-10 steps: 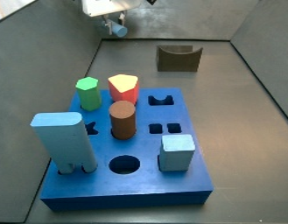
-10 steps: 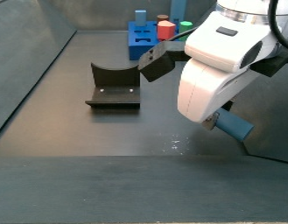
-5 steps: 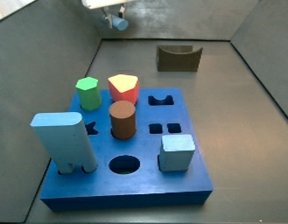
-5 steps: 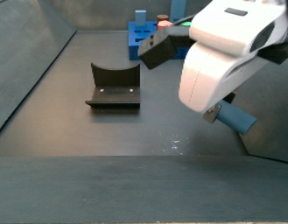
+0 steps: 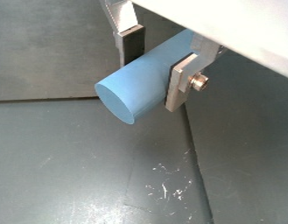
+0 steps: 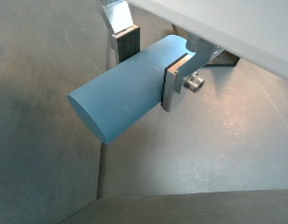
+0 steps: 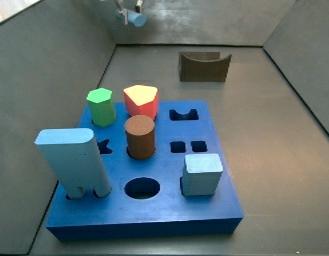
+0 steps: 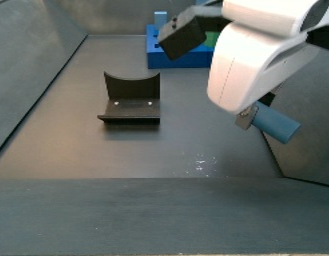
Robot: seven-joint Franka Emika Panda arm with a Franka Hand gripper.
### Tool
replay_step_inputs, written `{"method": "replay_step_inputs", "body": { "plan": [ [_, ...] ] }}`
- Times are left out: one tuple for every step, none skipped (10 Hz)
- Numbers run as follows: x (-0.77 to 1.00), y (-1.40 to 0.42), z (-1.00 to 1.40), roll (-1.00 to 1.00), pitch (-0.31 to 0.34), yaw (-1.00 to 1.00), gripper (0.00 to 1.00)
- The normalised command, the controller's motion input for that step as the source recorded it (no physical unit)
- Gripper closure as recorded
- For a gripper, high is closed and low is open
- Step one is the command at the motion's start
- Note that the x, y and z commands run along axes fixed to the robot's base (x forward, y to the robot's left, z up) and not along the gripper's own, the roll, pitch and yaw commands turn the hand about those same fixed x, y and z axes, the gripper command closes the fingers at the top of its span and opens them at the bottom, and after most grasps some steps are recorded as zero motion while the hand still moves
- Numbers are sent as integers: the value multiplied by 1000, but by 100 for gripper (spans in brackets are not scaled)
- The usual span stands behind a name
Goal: Pick up the oval object. Move up. Place the oval object on the fixture. Regrasp the oval object. Move to above the board. Insert the oval object.
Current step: Place the oval object on the fixture.
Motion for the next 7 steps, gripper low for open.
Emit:
{"method": "replay_step_inputs", "body": {
  "plan": [
    [-38,-17,1000,117,125,25,100],
    [-39,-15,1000,122,123,27,100],
    [-37,-20,1000,125,119,30,100],
    [-42,-19,1000,121,119,29,100],
    [-38,-14,918,123,117,32,100],
    [-35,-15,867,123,116,34,100],
    [-33,-11,760,122,119,33,100]
  ]
}}
